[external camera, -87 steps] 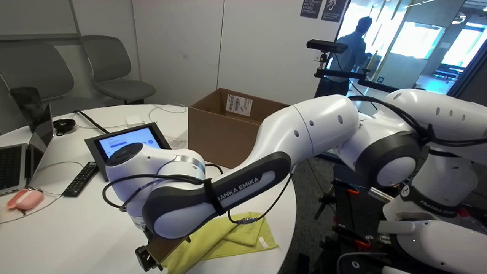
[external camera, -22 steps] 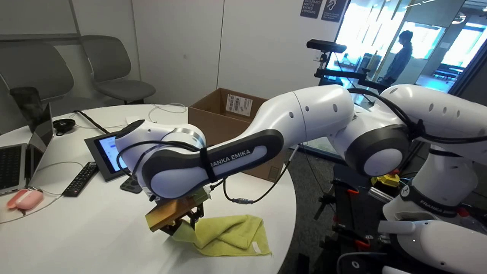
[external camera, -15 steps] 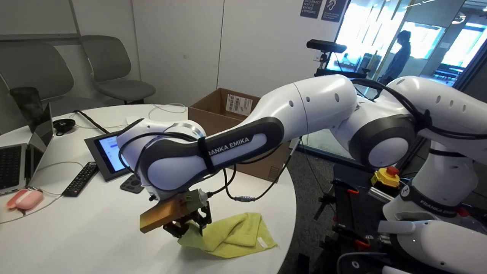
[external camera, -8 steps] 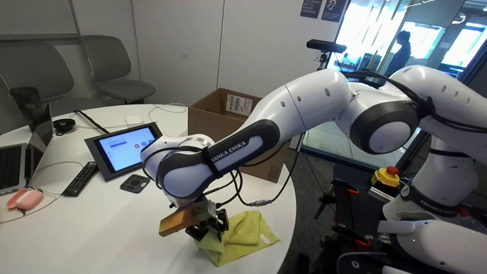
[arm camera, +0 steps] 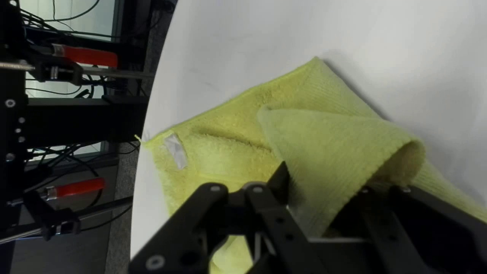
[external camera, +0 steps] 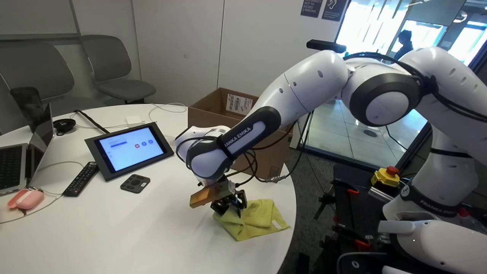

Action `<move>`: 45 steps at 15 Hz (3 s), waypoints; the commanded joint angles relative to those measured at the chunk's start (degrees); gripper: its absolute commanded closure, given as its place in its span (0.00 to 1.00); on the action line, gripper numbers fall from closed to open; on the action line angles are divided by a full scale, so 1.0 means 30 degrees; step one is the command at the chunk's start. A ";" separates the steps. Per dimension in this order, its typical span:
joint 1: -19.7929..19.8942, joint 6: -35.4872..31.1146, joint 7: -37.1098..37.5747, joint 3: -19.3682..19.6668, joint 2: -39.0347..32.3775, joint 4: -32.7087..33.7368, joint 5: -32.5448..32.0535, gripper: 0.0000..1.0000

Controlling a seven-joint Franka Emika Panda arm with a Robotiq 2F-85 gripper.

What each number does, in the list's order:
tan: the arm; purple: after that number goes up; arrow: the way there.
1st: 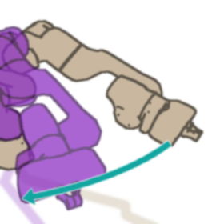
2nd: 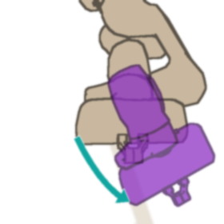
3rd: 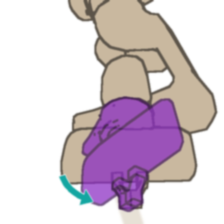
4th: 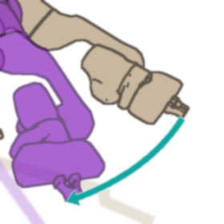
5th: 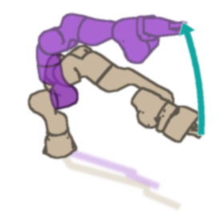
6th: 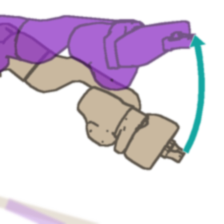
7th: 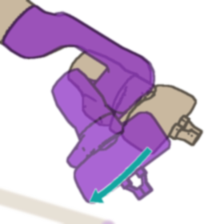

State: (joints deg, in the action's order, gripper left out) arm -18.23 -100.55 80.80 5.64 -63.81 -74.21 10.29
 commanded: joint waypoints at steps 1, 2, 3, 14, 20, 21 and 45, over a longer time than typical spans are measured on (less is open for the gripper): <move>0.0478 -0.1759 -0.0262 0.0084 0.3072 -0.4515 -0.0855 0.94; 0.0501 -0.2167 -0.0267 0.0215 0.3676 -0.5355 -0.1095 0.94; 0.0551 -0.2587 -0.0224 0.0256 0.4365 -0.6232 -0.1406 0.94; 0.1130 -0.5301 0.0443 -0.0446 0.9810 -1.3859 -0.2550 0.94; 0.2079 -0.7891 -0.0896 -0.2161 0.7240 -1.3367 -0.0349 0.94; 0.2249 -0.8350 -0.1083 -0.2273 0.6931 -1.3365 0.0013 0.94; 0.2650 -1.3260 -0.3417 -0.1470 0.8663 -1.4341 -0.0137 0.00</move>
State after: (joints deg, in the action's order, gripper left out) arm -8.65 -136.26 72.64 0.08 -41.82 -116.05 11.77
